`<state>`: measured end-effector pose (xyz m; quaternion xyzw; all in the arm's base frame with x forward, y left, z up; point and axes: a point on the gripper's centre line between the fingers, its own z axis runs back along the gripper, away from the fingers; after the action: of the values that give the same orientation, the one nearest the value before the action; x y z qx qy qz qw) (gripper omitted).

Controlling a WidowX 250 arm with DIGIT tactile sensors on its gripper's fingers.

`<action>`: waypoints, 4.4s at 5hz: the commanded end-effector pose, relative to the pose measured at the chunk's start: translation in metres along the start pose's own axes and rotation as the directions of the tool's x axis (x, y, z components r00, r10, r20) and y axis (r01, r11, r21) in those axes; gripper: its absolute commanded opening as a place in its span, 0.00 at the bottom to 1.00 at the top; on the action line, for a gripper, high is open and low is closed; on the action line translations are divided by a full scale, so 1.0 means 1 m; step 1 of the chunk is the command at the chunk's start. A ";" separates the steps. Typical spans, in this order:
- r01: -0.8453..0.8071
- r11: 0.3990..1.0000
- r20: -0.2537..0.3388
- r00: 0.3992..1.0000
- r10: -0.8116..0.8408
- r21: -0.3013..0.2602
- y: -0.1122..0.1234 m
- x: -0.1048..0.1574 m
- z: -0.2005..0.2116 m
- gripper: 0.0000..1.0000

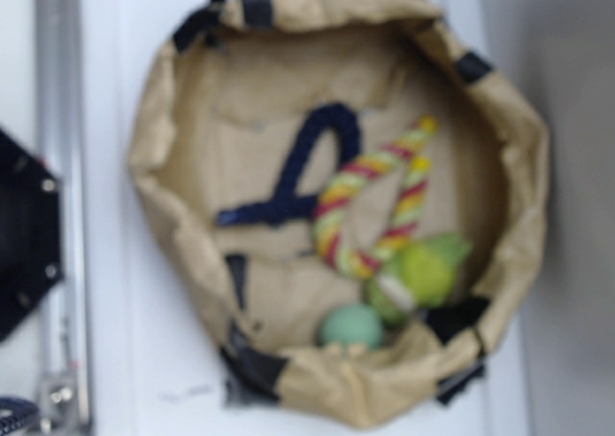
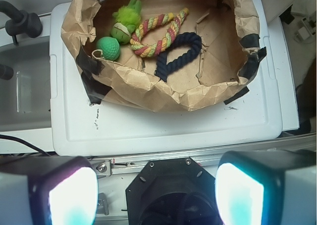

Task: Grab the green ball.

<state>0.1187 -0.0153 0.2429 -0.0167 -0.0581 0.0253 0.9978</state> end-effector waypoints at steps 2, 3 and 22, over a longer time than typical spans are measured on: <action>-0.112 0.993 0.035 0.993 0.113 -0.034 0.010 0.014 -0.041 1.00; -0.208 0.973 0.066 0.974 0.215 -0.101 -0.001 0.040 -0.061 1.00; -0.503 0.840 -0.081 0.863 0.498 -0.202 0.003 0.106 -0.132 1.00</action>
<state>0.2379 -0.0152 0.1162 -0.1336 -0.0213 0.2695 0.9534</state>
